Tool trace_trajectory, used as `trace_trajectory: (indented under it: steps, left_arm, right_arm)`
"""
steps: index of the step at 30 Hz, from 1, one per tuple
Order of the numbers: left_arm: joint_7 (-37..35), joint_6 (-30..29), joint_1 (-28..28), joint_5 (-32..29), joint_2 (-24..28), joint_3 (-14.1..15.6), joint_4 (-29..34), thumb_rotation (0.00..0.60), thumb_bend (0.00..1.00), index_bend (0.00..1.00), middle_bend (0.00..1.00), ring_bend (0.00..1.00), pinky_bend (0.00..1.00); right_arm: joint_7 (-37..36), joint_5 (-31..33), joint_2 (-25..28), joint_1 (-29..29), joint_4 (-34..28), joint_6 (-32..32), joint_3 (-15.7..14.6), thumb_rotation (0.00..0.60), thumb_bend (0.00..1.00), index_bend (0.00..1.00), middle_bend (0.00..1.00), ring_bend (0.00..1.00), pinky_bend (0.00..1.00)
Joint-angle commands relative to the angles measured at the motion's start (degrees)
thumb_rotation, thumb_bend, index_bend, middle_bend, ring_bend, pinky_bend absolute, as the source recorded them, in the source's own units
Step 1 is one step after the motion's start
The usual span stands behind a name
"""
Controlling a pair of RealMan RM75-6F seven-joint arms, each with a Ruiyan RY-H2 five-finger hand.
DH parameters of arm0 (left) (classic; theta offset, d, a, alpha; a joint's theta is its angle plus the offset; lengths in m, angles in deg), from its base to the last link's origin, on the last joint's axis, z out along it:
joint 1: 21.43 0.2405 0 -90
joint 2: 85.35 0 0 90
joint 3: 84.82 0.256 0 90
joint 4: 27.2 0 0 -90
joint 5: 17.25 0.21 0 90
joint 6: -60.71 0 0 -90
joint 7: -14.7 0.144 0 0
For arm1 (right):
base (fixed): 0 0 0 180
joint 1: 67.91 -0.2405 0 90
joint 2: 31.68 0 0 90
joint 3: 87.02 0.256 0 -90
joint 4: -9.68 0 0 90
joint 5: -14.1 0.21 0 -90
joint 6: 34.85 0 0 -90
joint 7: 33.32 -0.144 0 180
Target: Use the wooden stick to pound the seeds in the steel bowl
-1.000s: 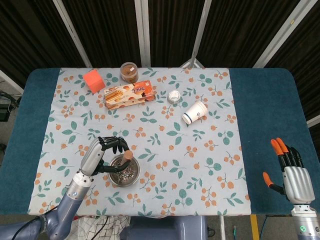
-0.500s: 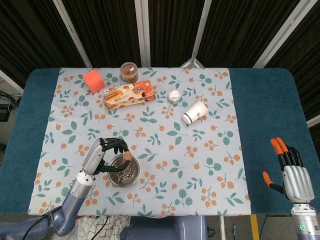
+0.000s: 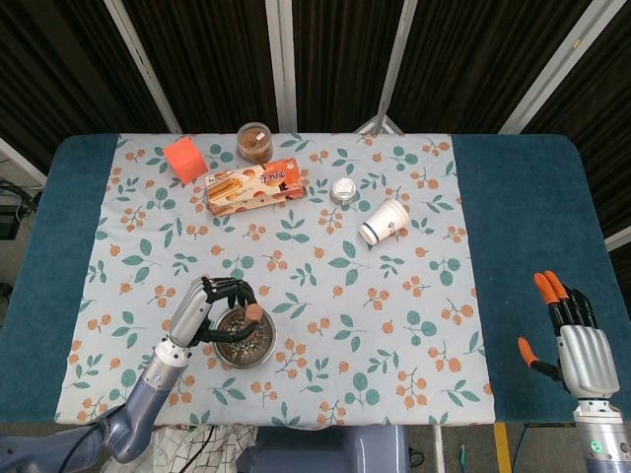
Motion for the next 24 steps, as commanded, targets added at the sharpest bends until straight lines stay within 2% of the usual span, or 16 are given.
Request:
trace_trajectory:
  steps: [1,14,24]
  left_arm:
    - [-0.69,-0.55,0.20,0.22,-0.79,0.73,-1.86,0.600,0.85,0.66,0.73,0.59,0.68]
    - [-1.99,-1.53,0.47,0.44,-2.31,2.11,-5.17,0.600,0.85,0.66,0.73,0.59,0.68]
    - [-0.22,-2.82,-1.14,1.60,-1.07,0.50,-0.82,0.600,0.85,0.66,0.73,0.59,0.68]
  right_arm:
    - [0.04,0.00,0.00,-0.01,-0.05,0.01,0.02,0.600,0.37,0.00,0.00,0.00,0.00]
    - [0.33,0.09,-0.17,0.04,-0.20,0.15,0.07,0.600,0.37,0.00,0.00,0.00,0.00]
    - [0.03,-0.04,-0.14,0.13,-0.20,0.43,0.10,0.600,0.37,0.00,0.00,0.00,0.00]
